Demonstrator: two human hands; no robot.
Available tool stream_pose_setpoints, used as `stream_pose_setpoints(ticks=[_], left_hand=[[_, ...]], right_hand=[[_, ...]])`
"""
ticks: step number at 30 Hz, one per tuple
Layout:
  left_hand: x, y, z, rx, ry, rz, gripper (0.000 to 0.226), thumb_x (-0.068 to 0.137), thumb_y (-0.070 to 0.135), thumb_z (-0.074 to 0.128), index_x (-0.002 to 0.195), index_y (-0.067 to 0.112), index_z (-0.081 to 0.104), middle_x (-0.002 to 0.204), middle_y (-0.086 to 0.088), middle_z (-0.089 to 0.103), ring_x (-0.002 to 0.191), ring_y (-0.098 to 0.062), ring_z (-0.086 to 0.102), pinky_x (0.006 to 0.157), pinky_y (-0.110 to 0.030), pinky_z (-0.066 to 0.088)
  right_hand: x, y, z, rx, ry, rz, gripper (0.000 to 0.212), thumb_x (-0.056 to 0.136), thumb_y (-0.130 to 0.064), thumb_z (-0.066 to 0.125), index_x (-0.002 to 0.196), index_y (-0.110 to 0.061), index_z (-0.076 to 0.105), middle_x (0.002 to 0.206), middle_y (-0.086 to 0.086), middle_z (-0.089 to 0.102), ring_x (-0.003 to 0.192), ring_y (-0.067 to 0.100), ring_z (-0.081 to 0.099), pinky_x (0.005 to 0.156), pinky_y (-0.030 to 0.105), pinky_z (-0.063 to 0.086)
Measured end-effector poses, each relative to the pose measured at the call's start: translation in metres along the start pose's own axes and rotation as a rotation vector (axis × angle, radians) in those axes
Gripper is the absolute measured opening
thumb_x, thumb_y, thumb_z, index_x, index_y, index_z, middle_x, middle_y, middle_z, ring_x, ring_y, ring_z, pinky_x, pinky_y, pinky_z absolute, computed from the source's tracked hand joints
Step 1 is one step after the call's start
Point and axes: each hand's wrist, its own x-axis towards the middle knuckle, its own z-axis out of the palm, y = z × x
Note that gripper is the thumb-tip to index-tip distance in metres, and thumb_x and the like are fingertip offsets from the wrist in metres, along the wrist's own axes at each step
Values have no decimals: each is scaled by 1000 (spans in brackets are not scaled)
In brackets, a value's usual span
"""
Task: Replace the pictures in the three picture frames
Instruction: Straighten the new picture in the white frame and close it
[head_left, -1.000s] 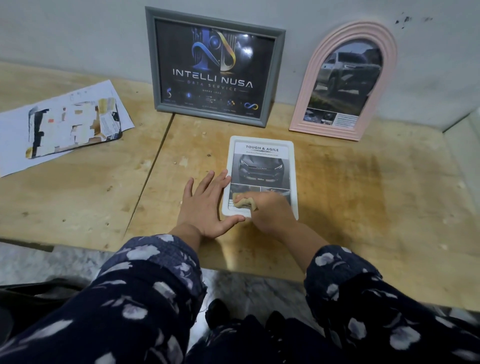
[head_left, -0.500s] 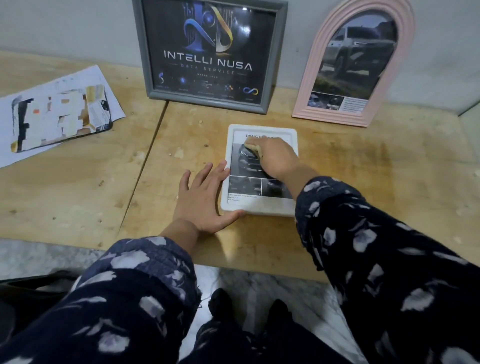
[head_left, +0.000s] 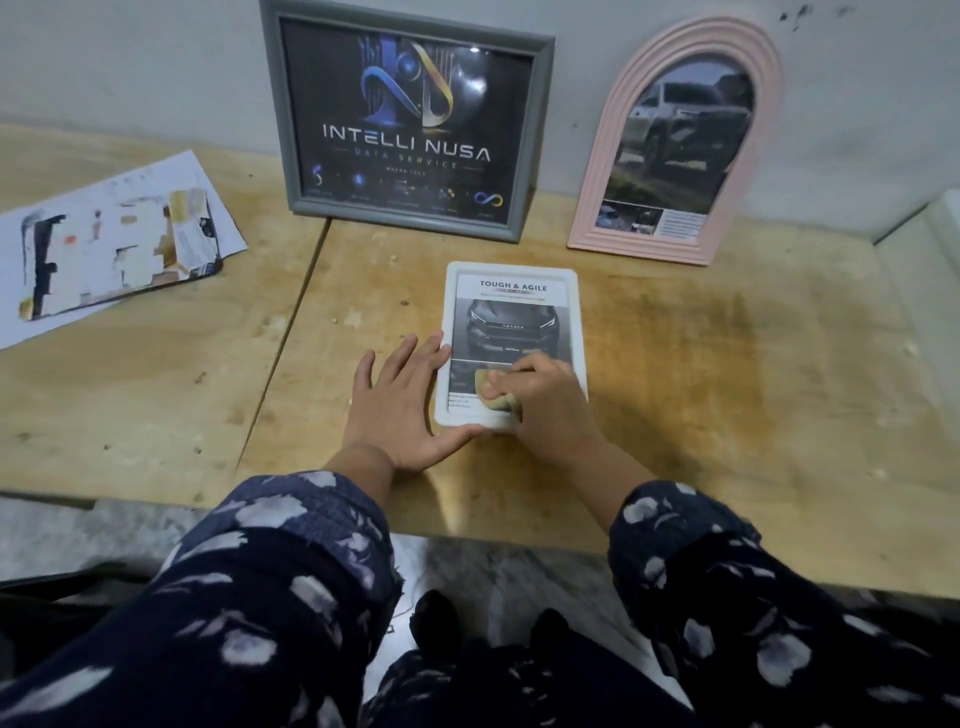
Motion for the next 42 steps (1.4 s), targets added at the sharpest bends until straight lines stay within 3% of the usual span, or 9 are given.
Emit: stream_pose_setpoints(ticks=[7, 11, 16, 21, 24, 27, 31, 36, 42], left_hand=[[1, 0, 2, 20, -4, 22, 104, 69, 87, 27, 152, 26, 19, 161, 9, 12, 149, -17, 8, 117, -55, 3], [1, -2, 2, 27, -6, 27, 104, 68, 88, 25, 152, 26, 20, 161, 9, 13, 149, -17, 8, 117, -54, 2], [3, -5, 6, -3, 33, 30, 101, 68, 88, 32, 148, 26, 29, 159, 10, 21, 148, -17, 15, 116, -56, 7], [4, -8, 11, -12, 43, 35, 98, 68, 85, 41, 146, 26, 30, 158, 11, 22, 147, -17, 16, 116, -55, 7], [4, -7, 9, -5, 37, 31, 99, 68, 87, 38, 147, 27, 28, 159, 12, 20, 148, -16, 14, 116, -54, 6], [4, -5, 7, 5, 32, 26, 101, 68, 88, 35, 148, 27, 28, 159, 11, 19, 148, -16, 13, 116, -54, 5], [3, -3, 6, 28, 31, 14, 102, 67, 88, 31, 148, 28, 29, 160, 9, 18, 148, -15, 13, 116, -53, 5], [2, 0, 5, 52, 11, 0, 105, 66, 90, 25, 150, 28, 24, 160, 9, 18, 149, -14, 8, 117, -52, 2], [2, 0, 4, 87, -12, -1, 104, 67, 90, 19, 152, 29, 18, 160, 9, 15, 149, -14, 3, 117, -52, 1]], right_hand=[[14, 6, -30, 301, -86, 144, 23, 80, 6, 60, 80, -8, 78, 88, 4, 75, 83, 20, 70, 71, 13, 50], [65, 27, -50, 305, -69, 340, 38, 80, 17, 52, 85, -10, 77, 100, 2, 74, 97, 14, 67, 91, 31, 53], [112, 44, -51, 148, -27, 418, 36, 79, 11, 55, 93, -14, 76, 101, -2, 73, 87, 7, 61, 75, 14, 41], [103, 66, -12, -11, -151, 435, 39, 77, 5, 49, 101, -10, 75, 106, 8, 72, 101, 28, 66, 86, 36, 53], [86, 66, -11, -5, -126, 348, 41, 79, 10, 50, 104, -11, 75, 112, 5, 71, 108, 19, 63, 94, 27, 47], [58, 51, -18, 83, -43, 270, 38, 78, 11, 49, 94, -9, 77, 103, 3, 73, 97, 12, 65, 79, 9, 44], [19, 42, -9, 61, 131, 156, 37, 73, -9, 42, 76, -15, 79, 80, 3, 76, 69, 25, 71, 62, 29, 58], [-8, 27, -17, 123, -30, 253, 37, 72, 8, 57, 84, -19, 79, 95, -1, 75, 90, 22, 69, 79, 26, 53], [-11, 25, -39, 373, -164, 284, 25, 77, 8, 61, 80, -10, 79, 88, -1, 74, 79, 1, 64, 76, 21, 51]])
